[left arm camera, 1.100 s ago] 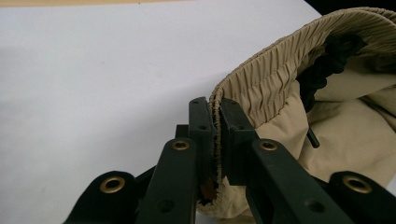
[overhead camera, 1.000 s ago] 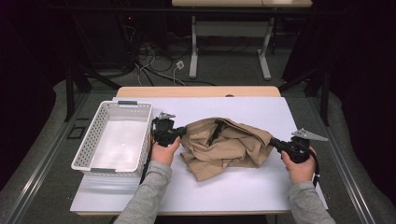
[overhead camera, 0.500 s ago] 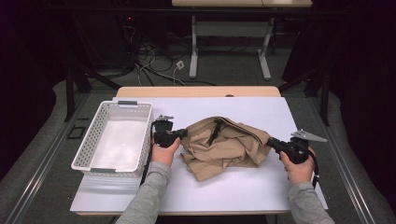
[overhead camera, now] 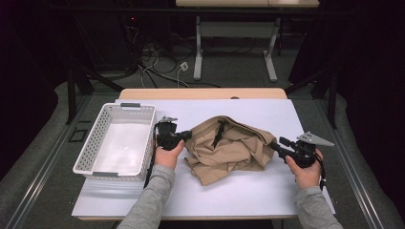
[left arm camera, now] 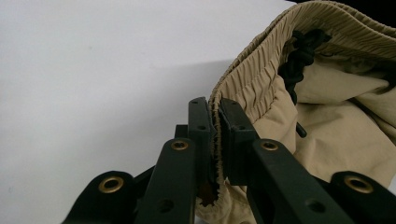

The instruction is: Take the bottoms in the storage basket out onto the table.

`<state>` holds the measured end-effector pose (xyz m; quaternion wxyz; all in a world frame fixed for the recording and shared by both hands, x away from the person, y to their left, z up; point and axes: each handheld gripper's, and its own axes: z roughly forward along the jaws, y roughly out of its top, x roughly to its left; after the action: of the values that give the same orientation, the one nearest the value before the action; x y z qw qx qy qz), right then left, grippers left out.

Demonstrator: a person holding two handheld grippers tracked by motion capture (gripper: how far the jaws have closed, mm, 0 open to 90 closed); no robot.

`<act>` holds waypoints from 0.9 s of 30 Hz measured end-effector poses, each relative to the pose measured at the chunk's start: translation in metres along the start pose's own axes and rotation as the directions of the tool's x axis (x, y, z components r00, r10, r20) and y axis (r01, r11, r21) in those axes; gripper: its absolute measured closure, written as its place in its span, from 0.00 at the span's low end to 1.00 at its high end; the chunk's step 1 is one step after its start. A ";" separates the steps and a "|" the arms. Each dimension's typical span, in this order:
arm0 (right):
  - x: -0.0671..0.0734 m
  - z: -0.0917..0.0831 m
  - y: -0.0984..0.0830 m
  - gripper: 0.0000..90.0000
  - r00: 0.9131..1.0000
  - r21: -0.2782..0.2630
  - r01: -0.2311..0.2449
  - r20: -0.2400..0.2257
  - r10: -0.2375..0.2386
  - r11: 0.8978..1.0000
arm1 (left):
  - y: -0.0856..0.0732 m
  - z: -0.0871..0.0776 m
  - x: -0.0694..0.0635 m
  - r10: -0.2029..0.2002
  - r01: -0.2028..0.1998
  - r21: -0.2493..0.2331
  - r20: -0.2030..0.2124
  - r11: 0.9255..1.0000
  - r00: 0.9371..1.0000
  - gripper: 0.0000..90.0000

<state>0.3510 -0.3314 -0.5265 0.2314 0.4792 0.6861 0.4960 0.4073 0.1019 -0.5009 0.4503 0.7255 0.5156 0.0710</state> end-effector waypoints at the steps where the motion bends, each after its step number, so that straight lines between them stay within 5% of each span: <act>1: 0.001 0.001 0.000 0.52 1.000 0.002 0.014 0.000 -0.014 1.000 | 0.000 0.000 0.000 -0.002 0.002 -0.002 0.000 1.000 1.000 0.93; 27: 0.013 0.018 -0.007 0.41 0.991 0.065 0.121 0.042 -0.124 0.991 | 0.013 0.021 0.002 -0.014 0.014 0.000 -0.023 1.000 1.000 0.93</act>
<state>0.3566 -0.3122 -0.5376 0.2620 0.4544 0.7239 0.4482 0.4284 0.0907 -0.5043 0.4449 0.7211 0.5255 0.0762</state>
